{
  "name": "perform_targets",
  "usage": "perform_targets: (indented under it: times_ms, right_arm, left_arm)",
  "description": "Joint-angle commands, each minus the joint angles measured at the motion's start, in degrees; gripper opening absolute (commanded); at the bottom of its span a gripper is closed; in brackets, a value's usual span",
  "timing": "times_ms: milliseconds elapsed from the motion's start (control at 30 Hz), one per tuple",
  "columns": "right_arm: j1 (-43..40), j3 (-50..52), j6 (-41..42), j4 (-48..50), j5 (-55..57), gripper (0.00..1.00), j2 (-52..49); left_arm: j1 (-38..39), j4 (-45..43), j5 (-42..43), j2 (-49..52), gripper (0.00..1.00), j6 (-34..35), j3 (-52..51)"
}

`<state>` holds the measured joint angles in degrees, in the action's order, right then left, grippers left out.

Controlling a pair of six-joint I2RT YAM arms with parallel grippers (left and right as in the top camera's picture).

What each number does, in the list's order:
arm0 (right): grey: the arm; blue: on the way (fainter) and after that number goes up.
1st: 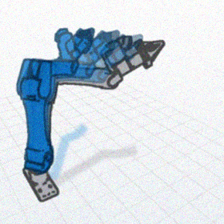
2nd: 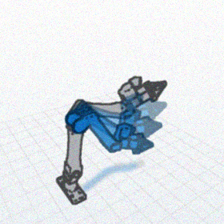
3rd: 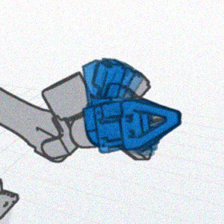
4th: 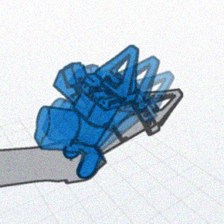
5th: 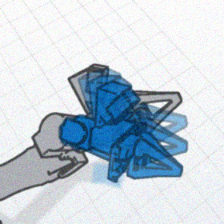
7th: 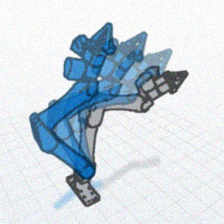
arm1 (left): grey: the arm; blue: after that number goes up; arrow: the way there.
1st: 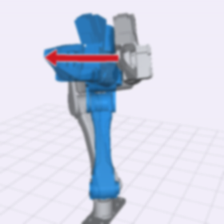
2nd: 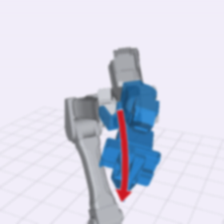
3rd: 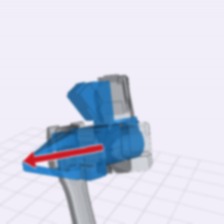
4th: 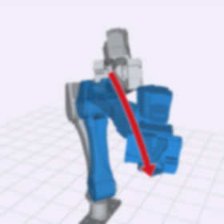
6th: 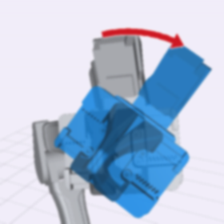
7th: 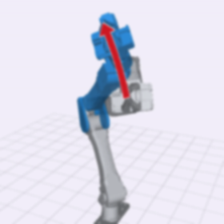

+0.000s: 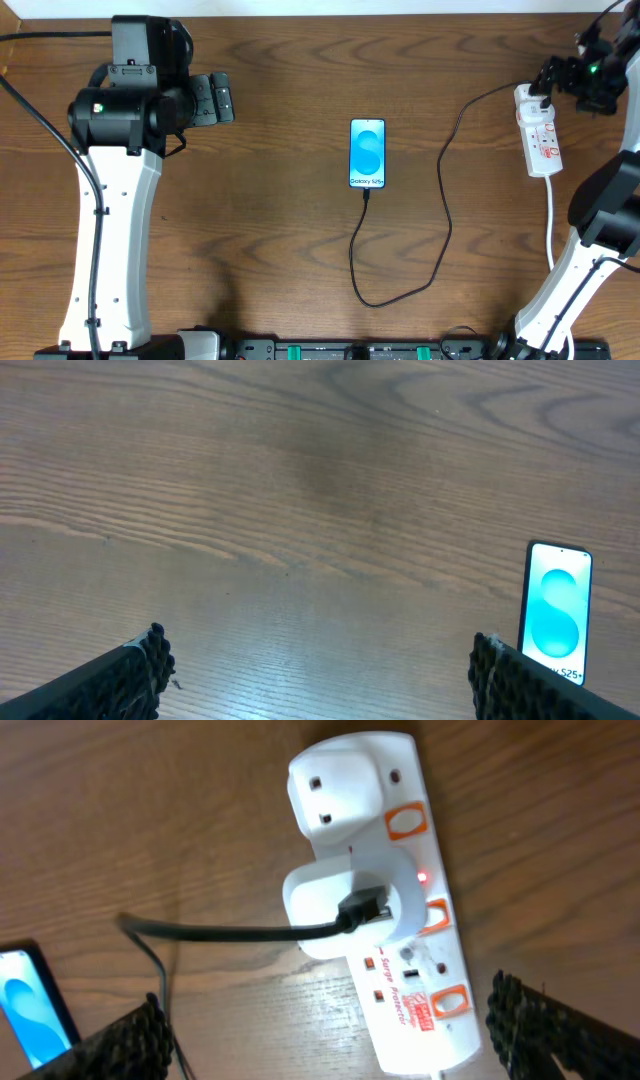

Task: Plug charger to phone and switch on socket
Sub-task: 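Lift the right gripper up and away from the power strip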

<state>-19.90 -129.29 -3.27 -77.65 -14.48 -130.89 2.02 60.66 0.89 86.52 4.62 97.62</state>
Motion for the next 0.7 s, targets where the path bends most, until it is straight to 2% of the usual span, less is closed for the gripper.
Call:
perform_targets:
  times_ms: [0, 267, 667]
  right_arm:
    - [0.22, -4.63, 1.18, -2.69, 1.4, 0.99, 0.17]
    - [1.99, -13.14, 2.38, -8.24, 1.29, 0.99, 0.5]
    - [4.24, -13.31, 2.38, -8.48, 1.29, 0.99, 1.88]
  left_arm:
    - [-0.17, 0.15, -0.94, -0.04, 0.96, -0.33, 0.11]
    - [-0.17, 0.17, -0.94, -0.04, 0.96, -0.33, 0.11]
    - [-0.17, 0.15, -0.94, -0.04, 0.96, -0.33, 0.11]
